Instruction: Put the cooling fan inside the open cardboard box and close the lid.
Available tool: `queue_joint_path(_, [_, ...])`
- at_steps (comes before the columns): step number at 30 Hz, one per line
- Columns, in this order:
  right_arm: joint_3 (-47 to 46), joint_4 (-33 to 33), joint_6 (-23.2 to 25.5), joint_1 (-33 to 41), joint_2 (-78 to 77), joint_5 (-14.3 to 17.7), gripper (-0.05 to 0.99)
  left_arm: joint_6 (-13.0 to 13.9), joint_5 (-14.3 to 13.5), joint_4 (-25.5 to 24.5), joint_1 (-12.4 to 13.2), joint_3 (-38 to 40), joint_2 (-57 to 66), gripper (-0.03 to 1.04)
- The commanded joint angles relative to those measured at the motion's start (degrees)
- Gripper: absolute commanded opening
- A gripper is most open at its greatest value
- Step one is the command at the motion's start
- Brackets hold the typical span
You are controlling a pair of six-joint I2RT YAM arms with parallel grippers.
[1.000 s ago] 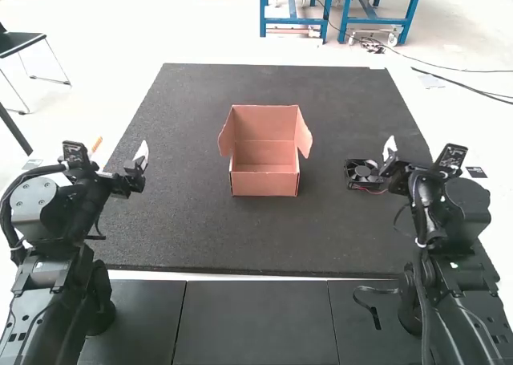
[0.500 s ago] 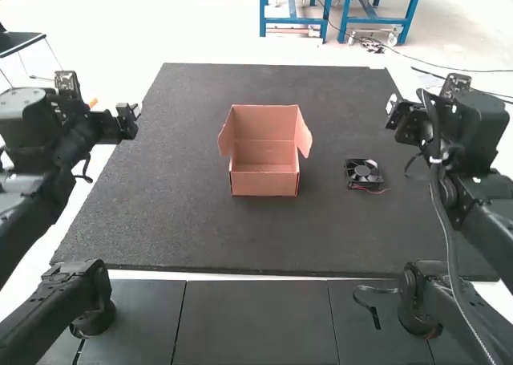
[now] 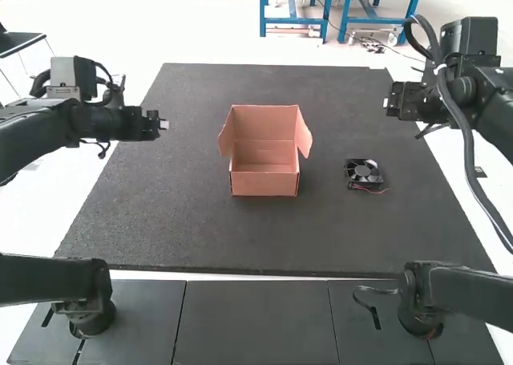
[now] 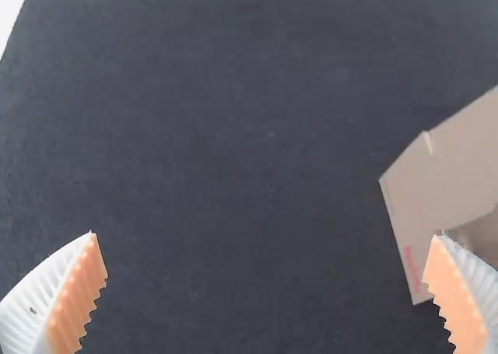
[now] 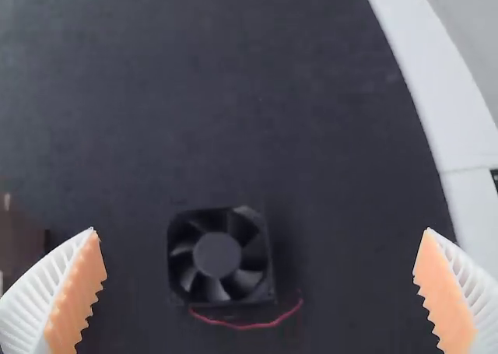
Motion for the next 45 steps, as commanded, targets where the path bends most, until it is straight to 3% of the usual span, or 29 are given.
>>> queue_joint_path(1, [2.59, -2.21, -0.26, -0.76, 2.45, 2.31, 0.91, 4.21, 2.68, -1.6, -6.06, 3.64, 0.34, 0.96])
queue_joint_path(6, [0.13, -2.39, -0.44, -1.64, 4.38, 2.4, 0.91, 5.17, 3.29, -5.56, -15.47, 5.75, 1.22, 0.96])
queue_joint_path(11, [-0.4, -3.01, -1.75, -5.68, 8.25, 1.26, 0.91, 2.98, 0.74, -6.79, -19.16, 8.39, 1.66, 0.96])
queue_joint_path(13, [-1.02, -2.74, -3.6, -8.4, 10.27, -0.76, 0.9, 1.66, -0.05, -7.49, -19.16, 9.44, 1.75, 0.96])
queue_joint_path(18, [-1.19, -1.16, -4.65, -13.41, 15.45, -4.45, 0.9, 1.75, -1.63, -11.44, -17.58, 11.46, 1.57, 0.96])
queue_joint_path(26, [-0.93, -0.81, -7.47, -13.41, 20.11, -8.41, 0.9, 2.98, -1.72, -13.91, -12.22, 11.82, 1.4, 0.96])
queue_joint_path(36, [-0.14, -1.77, -9.84, -10.51, 25.39, -8.94, 0.9, 3.86, -1.72, -13.99, -10.28, 11.46, 1.13, 0.96])
queue_joint_path(45, [0.3, 1.3, -7.38, -8.84, 29.87, -7.62, 0.9, 3.59, -1.72, -13.03, -10.28, 12.08, 0.61, 0.96])
